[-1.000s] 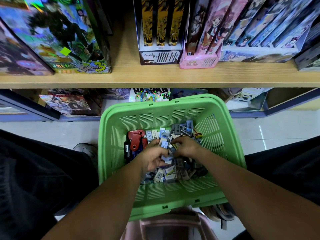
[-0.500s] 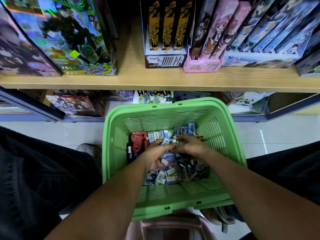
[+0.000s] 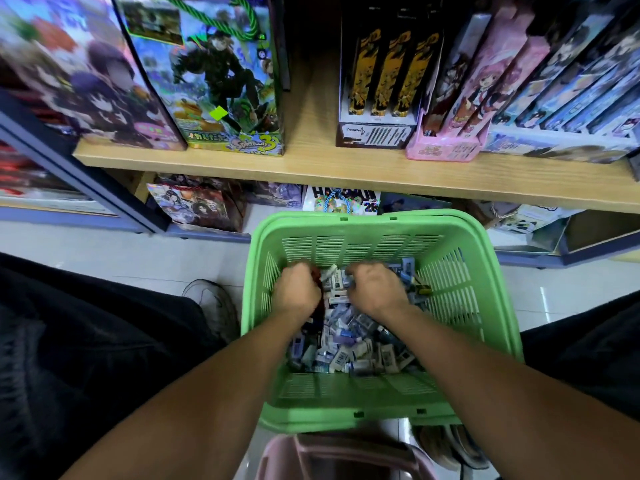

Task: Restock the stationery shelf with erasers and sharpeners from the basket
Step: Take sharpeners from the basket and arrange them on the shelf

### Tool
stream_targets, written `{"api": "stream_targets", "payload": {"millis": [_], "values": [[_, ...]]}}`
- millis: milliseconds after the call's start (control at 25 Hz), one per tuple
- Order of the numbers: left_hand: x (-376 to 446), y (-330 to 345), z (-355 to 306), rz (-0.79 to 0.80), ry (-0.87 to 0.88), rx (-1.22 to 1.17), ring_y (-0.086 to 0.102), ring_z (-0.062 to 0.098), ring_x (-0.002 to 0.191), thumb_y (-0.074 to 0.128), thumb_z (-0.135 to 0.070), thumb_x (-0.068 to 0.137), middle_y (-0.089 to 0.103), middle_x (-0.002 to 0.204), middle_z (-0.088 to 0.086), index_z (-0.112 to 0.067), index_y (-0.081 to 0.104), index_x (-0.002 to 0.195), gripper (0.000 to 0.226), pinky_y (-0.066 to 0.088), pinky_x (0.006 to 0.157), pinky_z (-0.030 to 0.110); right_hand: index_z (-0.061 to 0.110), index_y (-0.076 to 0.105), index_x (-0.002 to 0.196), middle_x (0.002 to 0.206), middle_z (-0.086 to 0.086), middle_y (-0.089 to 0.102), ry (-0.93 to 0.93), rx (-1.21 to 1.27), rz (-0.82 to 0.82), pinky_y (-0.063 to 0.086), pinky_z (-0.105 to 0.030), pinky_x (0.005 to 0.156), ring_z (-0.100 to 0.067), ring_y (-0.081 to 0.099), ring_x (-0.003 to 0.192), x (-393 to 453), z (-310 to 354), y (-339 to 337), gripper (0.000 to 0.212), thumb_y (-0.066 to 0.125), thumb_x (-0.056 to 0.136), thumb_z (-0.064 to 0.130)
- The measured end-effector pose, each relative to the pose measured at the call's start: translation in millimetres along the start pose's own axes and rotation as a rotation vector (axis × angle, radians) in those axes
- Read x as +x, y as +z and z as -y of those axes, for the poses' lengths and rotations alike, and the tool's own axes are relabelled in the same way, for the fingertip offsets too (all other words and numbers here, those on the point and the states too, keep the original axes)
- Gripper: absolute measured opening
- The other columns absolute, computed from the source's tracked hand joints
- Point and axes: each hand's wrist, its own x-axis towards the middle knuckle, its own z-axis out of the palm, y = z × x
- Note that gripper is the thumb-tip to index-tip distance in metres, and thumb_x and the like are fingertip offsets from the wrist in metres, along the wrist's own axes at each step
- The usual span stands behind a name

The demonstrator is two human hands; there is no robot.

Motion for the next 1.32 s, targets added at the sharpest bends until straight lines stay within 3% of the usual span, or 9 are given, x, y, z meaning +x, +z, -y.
{"api": "stream_targets", "payload": {"millis": [80, 200, 480, 680, 760, 880, 1040, 1200, 1320], "values": [[-5.8, -3.6, 7.2, -0.067, -0.012, 0.001, 0.064, 0.037, 0.102, 0.058, -0.001, 0.088, 0.065, 0.111, 0.019, -0.001, 0.064, 0.103, 0.016, 0.051, 0.089, 0.039, 0.016, 0.066, 0.121, 0.111, -0.011, 0.07, 0.035, 0.293, 0.111, 0.057, -0.034, 0.083, -0.028, 0.068, 0.096, 11.7, 19.0, 8.9, 0.039, 0.064, 0.083, 0.011], [-12.1, 4.5, 10.2, 0.028, -0.121, -0.018, 0.066, 0.035, 0.106, 0.06, -0.003, 0.089, 0.068, 0.113, 0.021, 0.002, 0.063, 0.112, 0.023, 0.052, 0.087, 0.037, 0.019, 0.068, 0.12, 0.112, -0.008, 0.072, 0.083, 0.49, 0.18, 0.055, -0.032, 0.09, -0.027, 0.067, 0.106, 29.5, 40.1, 24.2, 0.039, 0.066, 0.082, 0.012], [-3.8, 29.1, 20.8, 0.17, -0.18, -0.007, 0.061, 0.034, 0.112, 0.059, -0.011, 0.092, 0.062, 0.121, 0.019, -0.008, 0.047, 0.134, 0.044, 0.05, 0.092, 0.037, 0.028, 0.048, 0.141, 0.132, -0.009, 0.063, 0.073, 0.44, 0.287, 0.047, -0.028, 0.097, -0.029, 0.059, 0.121, 41.2, 49.8, 43.8, 0.053, 0.063, 0.091, 0.023], [-15.3, 51.5, 25.0, 0.053, -0.158, -0.179, 0.053, 0.032, 0.119, 0.059, -0.007, 0.089, 0.052, 0.134, 0.011, -0.017, 0.038, 0.141, 0.056, 0.047, 0.102, 0.046, 0.029, 0.041, 0.146, 0.133, -0.006, 0.059, 0.092, 0.629, 0.314, 0.045, -0.026, 0.099, -0.025, 0.057, 0.122, 41.9, 43.7, 58.4, 0.066, 0.065, 0.087, 0.011], [-13.3, 48.3, 24.1, -0.016, -0.188, -0.211, 0.052, 0.033, 0.122, 0.06, -0.005, 0.088, 0.044, 0.137, 0.01, -0.015, 0.035, 0.142, 0.06, 0.045, 0.103, 0.046, 0.027, 0.039, 0.146, 0.128, -0.003, 0.06, 0.098, 0.654, 0.301, 0.048, -0.03, 0.1, -0.024, 0.058, 0.121, 40.5, 42.5, 63.6, 0.072, 0.065, 0.083, 0.002], [-11.9, 43.9, 20.1, -0.002, -0.225, -0.131, 0.05, 0.034, 0.125, 0.056, -0.002, 0.091, 0.035, 0.146, 0.014, -0.008, 0.019, 0.151, 0.07, 0.043, 0.105, 0.044, 0.026, 0.024, 0.154, 0.135, -0.004, 0.059, 0.166, 0.636, 0.307, 0.048, -0.037, 0.104, -0.025, 0.056, 0.126, 38.4, 42.1, 67.8, 0.088, 0.07, 0.081, 0.006], [2.0, 39.7, 20.0, 0.026, -0.115, 0.043, 0.043, 0.034, 0.133, 0.052, 0.002, 0.092, 0.032, 0.151, 0.02, -0.001, 0.012, 0.152, 0.072, 0.04, 0.107, 0.04, 0.013, 0.047, 0.137, 0.132, -0.01, 0.061, 0.189, 0.505, 0.338, 0.051, -0.031, 0.095, -0.027, 0.058, 0.121, 42.1, 47.6, 58.1, 0.054, 0.065, 0.087, 0.011], [12.3, 34.9, 16.8, 0.172, -0.146, 0.055, 0.03, 0.035, 0.141, 0.066, -0.008, 0.087, 0.027, 0.153, 0.021, 0.001, 0.009, 0.153, 0.087, 0.031, 0.115, 0.038, 0.019, 0.055, 0.129, 0.118, -0.009, 0.067, 0.229, 0.8, 0.397, 0.057, -0.044, 0.092, -0.028, 0.066, 0.106, 36.9, 44.8, 54.2, 0.037, 0.058, 0.093, 0.016], [11.9, 34.5, 14.3, 0.281, -0.168, 0.088, 0.033, 0.034, 0.136, 0.073, -0.023, 0.084, 0.034, 0.145, 0.022, 0.003, 0.02, 0.147, 0.086, 0.032, 0.113, 0.036, 0.015, 0.047, 0.135, 0.112, -0.007, 0.062, 0.305, 0.866, 0.393, 0.06, -0.045, 0.082, -0.028, 0.067, 0.098, 26.2, 33.4, 57.3, 0.044, 0.054, 0.093, 0.006]]}}
